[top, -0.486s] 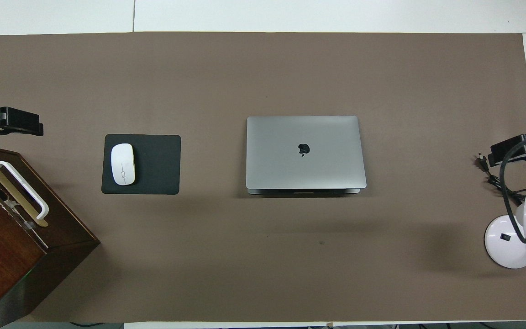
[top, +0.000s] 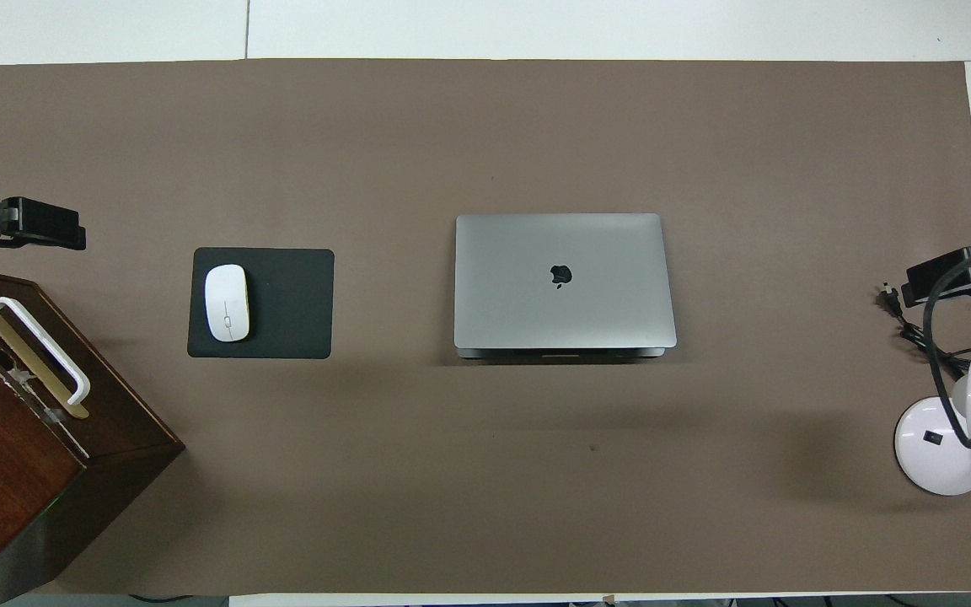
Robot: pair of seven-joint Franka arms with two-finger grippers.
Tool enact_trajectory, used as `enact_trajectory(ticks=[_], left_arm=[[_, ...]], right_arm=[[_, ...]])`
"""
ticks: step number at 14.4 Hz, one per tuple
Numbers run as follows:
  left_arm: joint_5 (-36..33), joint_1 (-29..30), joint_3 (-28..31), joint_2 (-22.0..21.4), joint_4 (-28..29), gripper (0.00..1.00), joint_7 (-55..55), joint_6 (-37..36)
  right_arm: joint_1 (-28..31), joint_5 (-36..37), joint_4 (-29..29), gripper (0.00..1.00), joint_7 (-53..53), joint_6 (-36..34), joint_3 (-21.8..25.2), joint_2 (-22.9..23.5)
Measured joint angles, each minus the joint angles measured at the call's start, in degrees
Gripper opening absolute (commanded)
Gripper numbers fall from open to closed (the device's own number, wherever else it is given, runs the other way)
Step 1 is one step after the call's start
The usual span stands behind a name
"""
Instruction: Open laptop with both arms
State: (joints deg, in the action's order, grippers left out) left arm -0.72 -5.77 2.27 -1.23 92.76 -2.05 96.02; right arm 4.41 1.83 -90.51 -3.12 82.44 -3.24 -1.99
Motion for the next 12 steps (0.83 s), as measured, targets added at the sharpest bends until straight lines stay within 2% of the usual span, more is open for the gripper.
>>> enact_trajectory(ticks=[7,12], left_arm=[[0.00,0.04,0.12,0.00,0.00,1.00,0.00,0.08],[0.00,0.11,0.18,0.00,0.06,1.00,0.00,0.11]], right_arm=[[1.36,-0.06,0.05,1.00,0.00,3.40,0.26,-0.44],[1.40,-0.56,-1.83,1.00,-0.13,16.29,0.28,-0.34]])
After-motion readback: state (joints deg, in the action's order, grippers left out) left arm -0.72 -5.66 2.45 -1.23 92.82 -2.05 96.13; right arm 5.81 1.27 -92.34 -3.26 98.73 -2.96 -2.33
